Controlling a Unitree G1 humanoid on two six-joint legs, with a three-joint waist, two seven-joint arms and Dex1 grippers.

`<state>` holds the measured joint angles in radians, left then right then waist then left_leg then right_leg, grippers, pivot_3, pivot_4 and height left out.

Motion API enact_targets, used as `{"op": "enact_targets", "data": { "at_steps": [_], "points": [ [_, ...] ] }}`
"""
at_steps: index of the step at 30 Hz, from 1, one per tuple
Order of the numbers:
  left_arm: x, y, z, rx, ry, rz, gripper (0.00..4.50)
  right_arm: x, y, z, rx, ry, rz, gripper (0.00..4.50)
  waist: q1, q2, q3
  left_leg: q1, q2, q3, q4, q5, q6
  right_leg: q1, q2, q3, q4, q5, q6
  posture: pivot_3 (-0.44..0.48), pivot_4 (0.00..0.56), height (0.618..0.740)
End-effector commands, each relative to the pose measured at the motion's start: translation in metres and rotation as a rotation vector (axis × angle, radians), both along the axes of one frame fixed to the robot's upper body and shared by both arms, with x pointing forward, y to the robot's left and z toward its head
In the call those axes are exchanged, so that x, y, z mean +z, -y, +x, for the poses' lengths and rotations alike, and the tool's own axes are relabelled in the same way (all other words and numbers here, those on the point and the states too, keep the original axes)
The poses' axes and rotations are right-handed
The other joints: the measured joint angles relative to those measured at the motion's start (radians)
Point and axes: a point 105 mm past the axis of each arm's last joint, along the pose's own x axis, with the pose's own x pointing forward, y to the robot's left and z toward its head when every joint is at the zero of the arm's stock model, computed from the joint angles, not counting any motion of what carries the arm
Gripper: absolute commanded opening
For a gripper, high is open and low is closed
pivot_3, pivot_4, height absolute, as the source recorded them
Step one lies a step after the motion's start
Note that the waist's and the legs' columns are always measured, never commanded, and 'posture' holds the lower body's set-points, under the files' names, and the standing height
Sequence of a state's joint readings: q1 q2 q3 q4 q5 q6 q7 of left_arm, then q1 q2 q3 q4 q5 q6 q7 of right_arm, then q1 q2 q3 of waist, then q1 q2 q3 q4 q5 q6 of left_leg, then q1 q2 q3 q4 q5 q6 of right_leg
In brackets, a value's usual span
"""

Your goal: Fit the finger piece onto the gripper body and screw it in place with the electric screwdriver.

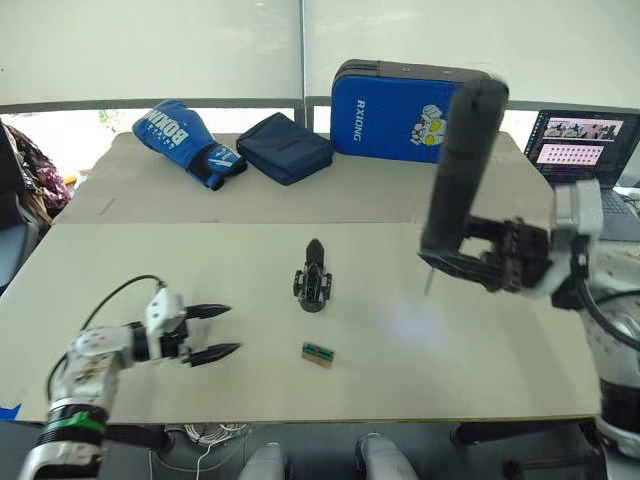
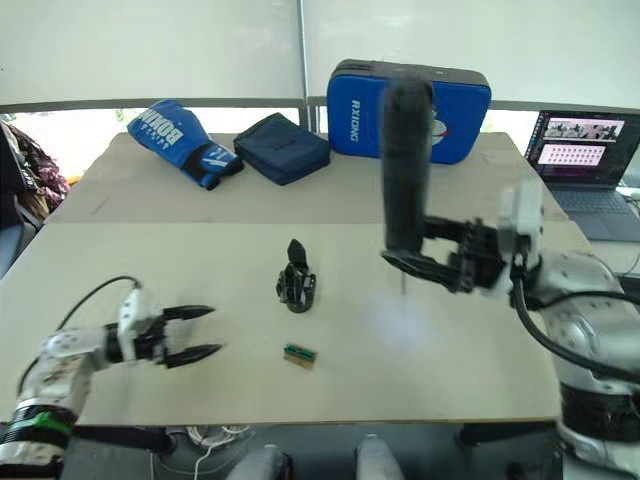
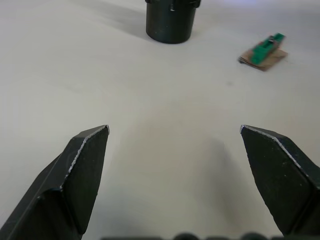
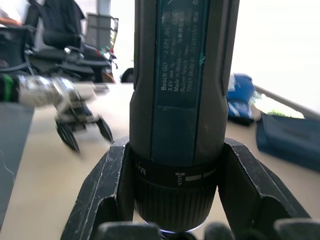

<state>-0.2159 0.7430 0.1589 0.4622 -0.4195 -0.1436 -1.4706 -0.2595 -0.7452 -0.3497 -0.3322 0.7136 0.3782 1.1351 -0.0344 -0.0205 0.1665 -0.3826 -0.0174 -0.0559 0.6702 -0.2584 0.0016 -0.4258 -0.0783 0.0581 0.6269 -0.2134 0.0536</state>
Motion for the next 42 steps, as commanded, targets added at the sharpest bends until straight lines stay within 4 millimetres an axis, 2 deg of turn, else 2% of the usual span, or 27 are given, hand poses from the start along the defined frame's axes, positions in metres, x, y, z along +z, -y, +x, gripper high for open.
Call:
{"op": "enact_targets", "data": {
  "at_steps": [1,3,5,9,13,17,23,28,33,42],
  "points": [
    [0.016,-0.014,-0.011,-0.030,0.042,0.000,4.45,0.012,0.009,-0.021,-0.024,0.125,-0.046,1.93,0.002,0.000,0.000,0.000,0.000,0.000,0.000,0.000,0.000,0.000,0.000,0.000,0.000,0.000,0.000,0.000,0.150,0.740],
    [0.020,-0.019,-0.014,-0.024,0.033,0.000,4.45,0.006,0.012,-0.025,-0.050,0.116,-0.041,1.93,0.004,0.000,0.000,0.001,0.000,0.000,0.000,0.000,0.000,0.001,0.001,0.000,0.000,0.000,0.000,0.000,0.150,0.740],
    [0.022,-0.015,-0.013,-0.024,0.028,-0.020,4.45,0.004,0.011,-0.027,-0.063,0.114,-0.024,1.93,0.006,0.000,0.000,0.001,0.000,0.001,0.000,0.000,0.000,0.001,0.001,0.000,0.000,0.000,0.000,0.000,0.150,0.740],
    [0.025,0.018,-0.013,-0.133,0.060,-0.043,4.45,0.008,-0.008,-0.028,-0.019,0.124,0.041,1.93,0.007,0.000,0.000,0.001,0.001,0.001,0.000,0.000,0.000,0.001,0.001,0.000,0.000,0.000,0.001,0.000,0.150,0.740],
    [0.027,0.055,-0.009,-0.231,0.132,0.000,4.45,0.020,-0.044,-0.030,0.089,0.160,0.113,1.93,0.007,0.000,0.001,0.001,0.001,0.001,0.000,0.000,0.000,0.001,0.001,0.000,0.001,0.000,0.000,0.000,0.150,0.740],
    [0.011,0.089,-0.008,-0.297,0.109,0.040,4.45,0.019,-0.077,-0.033,0.199,0.161,0.155,1.93,0.008,0.000,0.001,0.001,0.000,0.000,0.000,0.000,0.000,0.001,0.002,0.000,0.001,0.000,0.000,0.000,0.150,0.740],
    [-0.008,0.122,-0.003,-0.324,0.089,0.068,4.45,0.006,-0.104,-0.030,0.297,0.166,0.147,1.93,0.017,-0.001,0.001,0.000,-0.001,0.000,0.002,0.000,0.000,0.001,0.001,0.000,0.001,0.000,0.000,0.000,0.150,0.740],
    [-0.024,0.154,-0.006,-0.368,0.044,0.043,4.45,-0.016,-0.128,-0.030,0.379,0.158,0.139,1.93,0.018,-0.001,0.001,0.000,-0.001,0.000,0.003,0.000,0.000,0.002,0.002,0.000,0.001,0.000,0.000,0.000,0.150,0.740],
    [-0.030,0.162,-0.008,-0.380,0.040,0.035,4.45,-0.028,-0.135,-0.027,0.413,0.152,0.115,1.93,0.018,-0.001,0.001,0.001,-0.001,0.000,0.004,0.000,0.000,0.002,0.002,0.000,0.002,0.000,0.000,0.000,0.150,0.740],
    [-0.036,0.156,-0.001,-0.347,0.022,0.040,4.45,-0.034,-0.144,-0.023,0.443,0.131,0.122,1.93,0.019,-0.001,0.001,0.003,-0.001,0.000,0.004,0.000,0.000,0.003,0.002,0.000,0.003,0.000,0.000,0.000,0.150,0.740]
  ]
}}
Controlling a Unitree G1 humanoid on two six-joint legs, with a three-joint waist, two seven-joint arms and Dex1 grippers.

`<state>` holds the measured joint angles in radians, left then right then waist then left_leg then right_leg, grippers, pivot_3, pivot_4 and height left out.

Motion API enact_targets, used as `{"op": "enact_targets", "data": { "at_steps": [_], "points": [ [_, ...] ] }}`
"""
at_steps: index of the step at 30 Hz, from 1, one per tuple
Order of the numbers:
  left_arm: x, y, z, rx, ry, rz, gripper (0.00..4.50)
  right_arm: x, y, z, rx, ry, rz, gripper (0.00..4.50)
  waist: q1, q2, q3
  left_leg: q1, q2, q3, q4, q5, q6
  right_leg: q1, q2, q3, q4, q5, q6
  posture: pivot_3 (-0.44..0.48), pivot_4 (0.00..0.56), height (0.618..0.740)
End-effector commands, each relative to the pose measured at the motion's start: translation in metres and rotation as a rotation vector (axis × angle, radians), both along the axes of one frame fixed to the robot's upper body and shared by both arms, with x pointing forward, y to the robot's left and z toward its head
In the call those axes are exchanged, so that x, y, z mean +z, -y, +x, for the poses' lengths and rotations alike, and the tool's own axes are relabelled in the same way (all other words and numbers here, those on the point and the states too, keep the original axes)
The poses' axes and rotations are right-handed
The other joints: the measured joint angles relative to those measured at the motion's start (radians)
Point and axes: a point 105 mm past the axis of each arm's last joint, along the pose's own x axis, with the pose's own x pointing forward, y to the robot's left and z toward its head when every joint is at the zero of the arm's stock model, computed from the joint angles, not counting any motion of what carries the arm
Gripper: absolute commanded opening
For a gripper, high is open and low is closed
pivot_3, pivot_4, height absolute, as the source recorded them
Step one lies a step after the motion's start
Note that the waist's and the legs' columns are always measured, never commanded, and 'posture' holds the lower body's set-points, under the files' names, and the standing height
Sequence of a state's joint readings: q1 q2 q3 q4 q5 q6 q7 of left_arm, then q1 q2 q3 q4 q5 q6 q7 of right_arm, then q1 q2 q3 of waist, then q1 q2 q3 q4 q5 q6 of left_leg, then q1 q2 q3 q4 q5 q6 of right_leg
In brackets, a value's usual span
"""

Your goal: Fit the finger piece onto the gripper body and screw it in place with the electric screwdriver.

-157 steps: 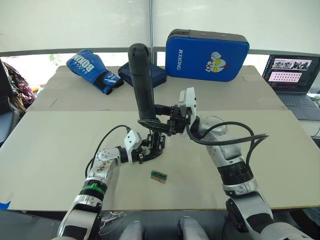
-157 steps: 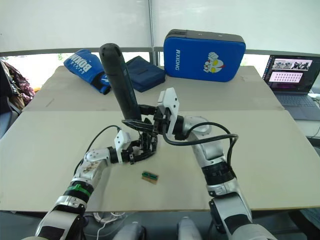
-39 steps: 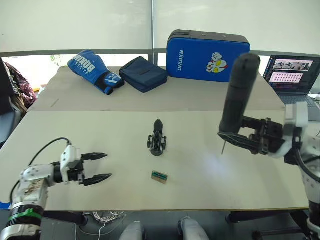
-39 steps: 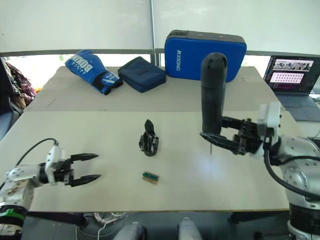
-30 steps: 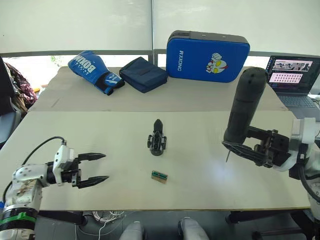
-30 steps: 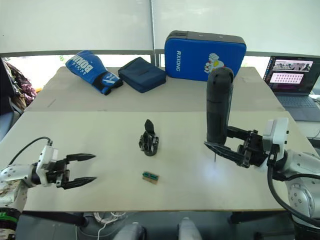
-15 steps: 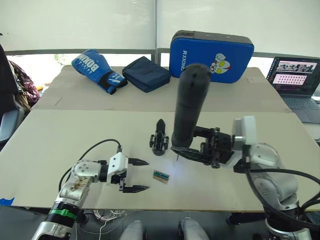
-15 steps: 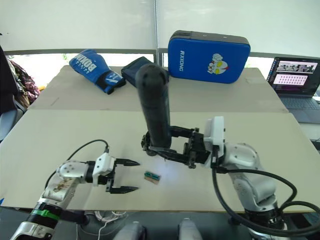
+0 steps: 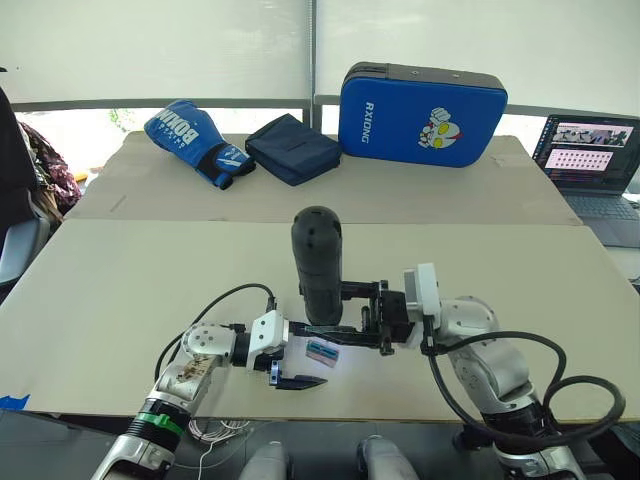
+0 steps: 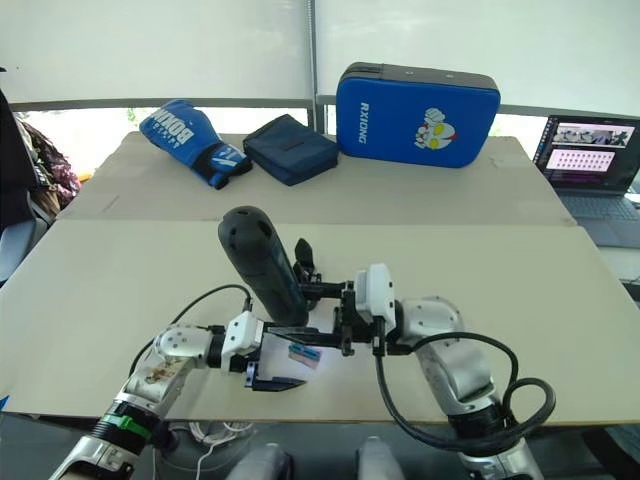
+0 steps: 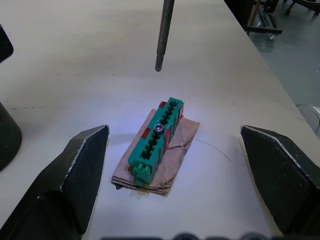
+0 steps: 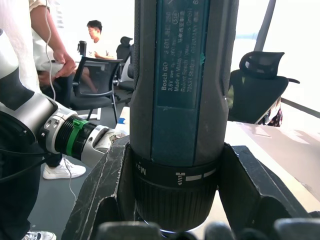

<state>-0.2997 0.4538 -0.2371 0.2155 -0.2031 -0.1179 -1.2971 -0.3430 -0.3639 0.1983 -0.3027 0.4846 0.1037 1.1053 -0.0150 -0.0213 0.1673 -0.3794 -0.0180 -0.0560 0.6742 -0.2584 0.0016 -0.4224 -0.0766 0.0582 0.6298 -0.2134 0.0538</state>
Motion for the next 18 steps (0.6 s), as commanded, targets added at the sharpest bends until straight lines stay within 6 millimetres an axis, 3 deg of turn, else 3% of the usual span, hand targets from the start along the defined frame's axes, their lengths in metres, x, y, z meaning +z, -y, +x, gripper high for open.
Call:
{"op": "enact_targets", "data": {
  "at_steps": [1,18],
  "points": [
    [-0.008,-0.004,0.004,0.038,-0.027,0.012,4.45,0.015,-0.005,-0.005,0.032,0.070,0.051,1.93,0.000,0.000,0.000,0.000,0.000,0.000,0.000,0.000,0.000,0.000,0.000,0.000,0.000,0.000,0.000,0.000,0.150,0.740],
    [-0.015,-0.006,0.000,0.028,-0.057,0.024,4.45,0.006,-0.007,0.005,0.006,0.021,0.060,1.93,0.000,0.001,0.000,0.003,0.000,0.000,0.000,0.000,0.000,0.002,0.000,0.000,0.001,0.000,0.000,0.000,0.150,0.740]
  ]
}}
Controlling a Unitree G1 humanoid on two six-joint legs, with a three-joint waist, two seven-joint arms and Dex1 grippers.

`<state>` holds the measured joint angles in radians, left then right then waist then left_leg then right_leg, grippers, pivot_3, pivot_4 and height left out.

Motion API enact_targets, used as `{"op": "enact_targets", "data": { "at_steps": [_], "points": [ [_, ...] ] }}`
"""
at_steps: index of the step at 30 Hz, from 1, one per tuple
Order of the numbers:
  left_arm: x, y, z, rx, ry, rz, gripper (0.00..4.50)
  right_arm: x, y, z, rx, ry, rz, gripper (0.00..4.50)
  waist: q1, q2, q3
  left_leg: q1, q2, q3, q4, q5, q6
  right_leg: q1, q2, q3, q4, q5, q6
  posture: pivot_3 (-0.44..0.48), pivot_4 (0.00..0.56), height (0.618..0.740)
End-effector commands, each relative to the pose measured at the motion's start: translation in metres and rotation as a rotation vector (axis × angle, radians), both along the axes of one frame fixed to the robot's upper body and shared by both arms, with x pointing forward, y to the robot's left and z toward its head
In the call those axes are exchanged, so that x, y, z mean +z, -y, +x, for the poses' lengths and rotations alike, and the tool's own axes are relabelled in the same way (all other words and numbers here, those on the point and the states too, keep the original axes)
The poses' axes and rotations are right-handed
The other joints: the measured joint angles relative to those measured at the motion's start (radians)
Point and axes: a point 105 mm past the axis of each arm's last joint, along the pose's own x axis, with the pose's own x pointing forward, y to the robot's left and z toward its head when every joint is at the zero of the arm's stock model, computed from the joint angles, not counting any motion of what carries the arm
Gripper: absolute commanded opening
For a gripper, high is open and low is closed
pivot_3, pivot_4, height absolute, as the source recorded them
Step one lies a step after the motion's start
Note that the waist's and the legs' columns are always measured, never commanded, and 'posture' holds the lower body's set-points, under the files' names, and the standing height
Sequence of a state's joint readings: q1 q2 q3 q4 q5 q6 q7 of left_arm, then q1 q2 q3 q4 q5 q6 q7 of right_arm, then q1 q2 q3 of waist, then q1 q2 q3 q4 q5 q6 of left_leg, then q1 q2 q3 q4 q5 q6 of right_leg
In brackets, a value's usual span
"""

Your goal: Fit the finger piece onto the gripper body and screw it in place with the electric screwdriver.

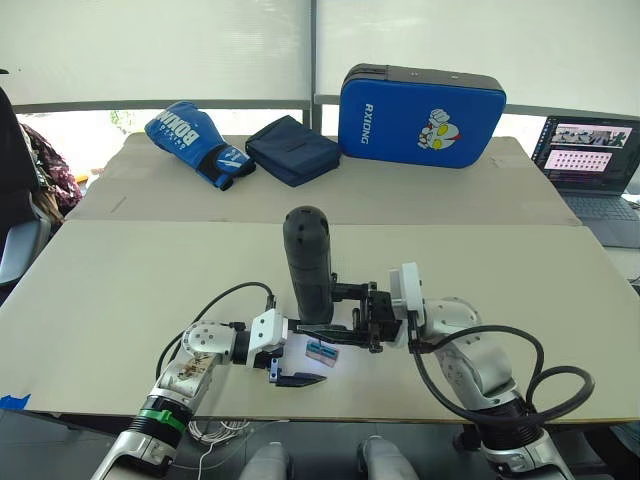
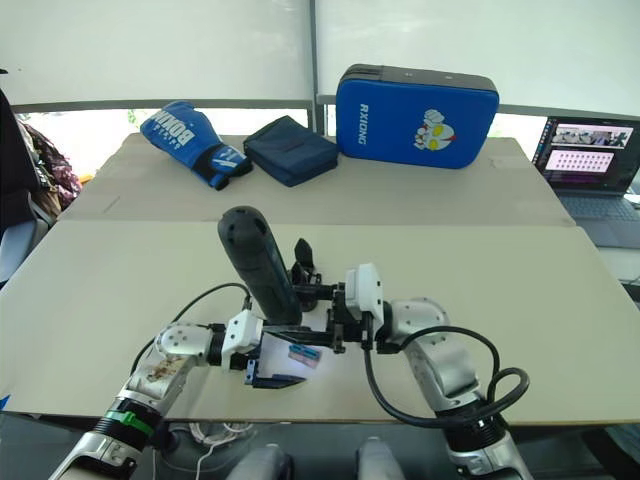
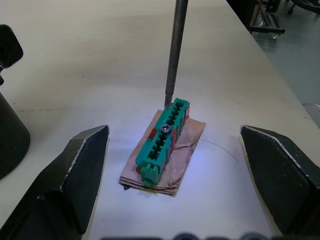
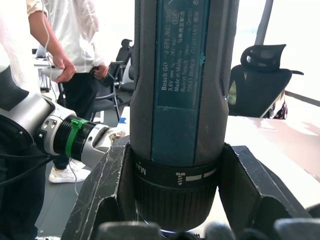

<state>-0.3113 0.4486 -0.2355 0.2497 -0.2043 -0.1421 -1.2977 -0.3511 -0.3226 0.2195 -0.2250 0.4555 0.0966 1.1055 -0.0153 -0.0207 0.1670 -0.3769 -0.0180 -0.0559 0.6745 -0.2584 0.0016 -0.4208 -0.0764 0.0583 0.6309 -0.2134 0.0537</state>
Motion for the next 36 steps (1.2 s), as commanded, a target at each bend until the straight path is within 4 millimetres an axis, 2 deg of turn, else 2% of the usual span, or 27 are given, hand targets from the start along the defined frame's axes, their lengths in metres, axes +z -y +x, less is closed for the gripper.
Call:
{"op": "enact_targets", "data": {
  "at_steps": [1,36],
  "points": [
    [-0.0141,-0.0052,-0.0035,0.023,-0.062,0.028,4.45,0.0186,-0.0010,-0.0036,0.014,0.077,0.063,1.93,0.000,0.000,0.000,0.000,0.000,0.000,0.000,0.000,0.000,0.000,0.000,0.000,0.000,0.000,0.000,0.000,0.150,0.740],
    [-0.0127,-0.0028,-0.0094,0.021,-0.093,0.017,4.45,0.0120,-0.0036,0.0000,0.004,0.037,0.056,1.93,-0.003,0.000,0.000,0.000,0.000,0.000,0.000,0.000,0.000,-0.001,0.000,0.000,0.000,0.000,0.000,0.000,0.150,0.740]
  ]
}}
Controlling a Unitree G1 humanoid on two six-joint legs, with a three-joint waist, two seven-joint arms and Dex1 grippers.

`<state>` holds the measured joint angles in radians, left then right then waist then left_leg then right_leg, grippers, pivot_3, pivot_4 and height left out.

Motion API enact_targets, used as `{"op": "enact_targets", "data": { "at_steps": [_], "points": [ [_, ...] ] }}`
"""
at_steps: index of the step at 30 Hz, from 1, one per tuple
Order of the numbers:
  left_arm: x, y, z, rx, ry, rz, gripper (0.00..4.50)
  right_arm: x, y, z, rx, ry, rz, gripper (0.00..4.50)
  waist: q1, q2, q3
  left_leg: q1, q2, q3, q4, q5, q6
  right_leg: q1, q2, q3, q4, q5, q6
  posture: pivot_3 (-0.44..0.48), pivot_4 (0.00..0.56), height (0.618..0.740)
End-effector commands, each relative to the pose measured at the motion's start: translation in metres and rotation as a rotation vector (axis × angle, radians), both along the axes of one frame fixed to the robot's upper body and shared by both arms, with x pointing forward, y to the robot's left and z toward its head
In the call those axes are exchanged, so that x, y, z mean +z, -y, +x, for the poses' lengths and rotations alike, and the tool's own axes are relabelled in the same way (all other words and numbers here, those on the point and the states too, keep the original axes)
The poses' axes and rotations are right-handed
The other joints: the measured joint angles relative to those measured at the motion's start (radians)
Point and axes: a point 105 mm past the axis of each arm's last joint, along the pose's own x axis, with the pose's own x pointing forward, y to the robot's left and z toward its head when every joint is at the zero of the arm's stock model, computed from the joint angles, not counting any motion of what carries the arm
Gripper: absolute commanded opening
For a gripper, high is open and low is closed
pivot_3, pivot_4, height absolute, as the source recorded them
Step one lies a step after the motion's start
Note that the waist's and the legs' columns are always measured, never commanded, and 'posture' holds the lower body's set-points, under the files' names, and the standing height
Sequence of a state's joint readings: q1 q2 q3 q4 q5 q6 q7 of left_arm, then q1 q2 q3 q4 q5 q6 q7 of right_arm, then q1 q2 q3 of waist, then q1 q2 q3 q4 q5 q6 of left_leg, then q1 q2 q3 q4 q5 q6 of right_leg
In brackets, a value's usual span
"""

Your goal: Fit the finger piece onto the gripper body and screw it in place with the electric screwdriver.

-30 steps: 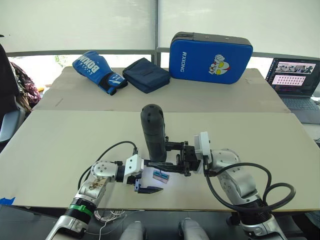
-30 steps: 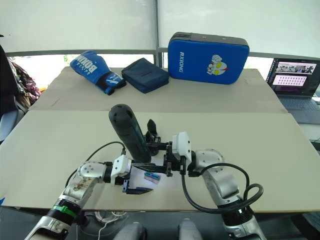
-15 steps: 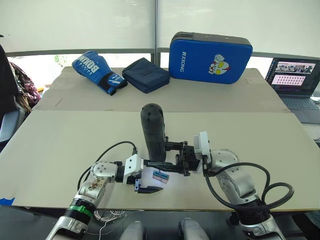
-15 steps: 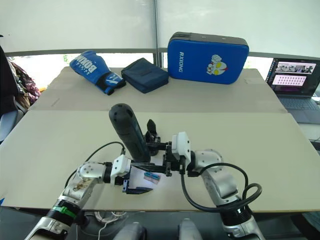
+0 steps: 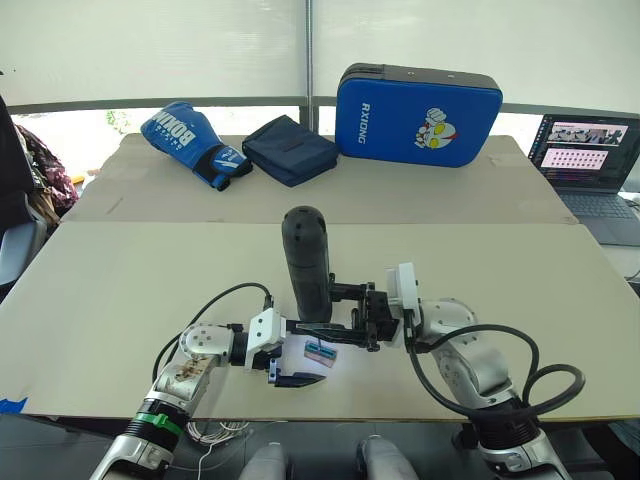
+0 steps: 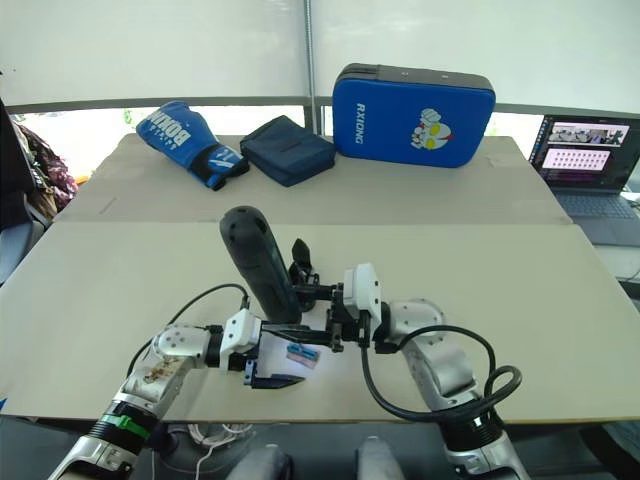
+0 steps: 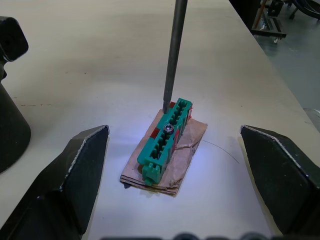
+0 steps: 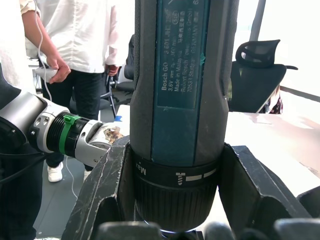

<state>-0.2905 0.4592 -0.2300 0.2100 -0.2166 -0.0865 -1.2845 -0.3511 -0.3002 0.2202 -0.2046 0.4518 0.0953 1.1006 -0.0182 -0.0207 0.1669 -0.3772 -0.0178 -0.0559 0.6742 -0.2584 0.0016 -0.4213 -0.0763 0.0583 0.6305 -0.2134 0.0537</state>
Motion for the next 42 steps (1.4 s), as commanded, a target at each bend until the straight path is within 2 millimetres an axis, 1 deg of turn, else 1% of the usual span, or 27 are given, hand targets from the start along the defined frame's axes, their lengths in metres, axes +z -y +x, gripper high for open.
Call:
{"op": "enact_targets", "data": {
  "at_steps": [1,18,42],
  "points": [
    [-0.0128,-0.0006,-0.0074,-0.003,-0.059,0.018,4.45,0.0136,-0.0012,-0.0023,0.009,0.055,0.039,1.93,0.000,0.000,0.000,0.000,0.000,0.000,0.000,0.000,0.000,0.000,0.000,0.000,0.000,0.000,0.000,0.000,0.150,0.740],
    [-0.0133,0.0006,-0.0066,0.000,-0.062,0.017,4.45,0.0122,-0.0024,-0.0016,0.016,0.051,0.033,1.93,0.000,0.000,0.000,0.000,0.000,0.000,0.000,0.000,0.000,0.000,0.000,0.000,0.000,0.000,0.000,0.000,0.150,0.740],
    [-0.0193,-0.0015,-0.0096,0.013,-0.070,0.018,4.45,0.0123,-0.0065,-0.0030,0.044,0.055,0.025,1.93,-0.001,0.000,0.000,0.000,0.000,0.000,0.000,0.000,0.000,0.000,0.000,0.000,0.000,0.000,0.000,0.000,0.150,0.740]
  ]
}}
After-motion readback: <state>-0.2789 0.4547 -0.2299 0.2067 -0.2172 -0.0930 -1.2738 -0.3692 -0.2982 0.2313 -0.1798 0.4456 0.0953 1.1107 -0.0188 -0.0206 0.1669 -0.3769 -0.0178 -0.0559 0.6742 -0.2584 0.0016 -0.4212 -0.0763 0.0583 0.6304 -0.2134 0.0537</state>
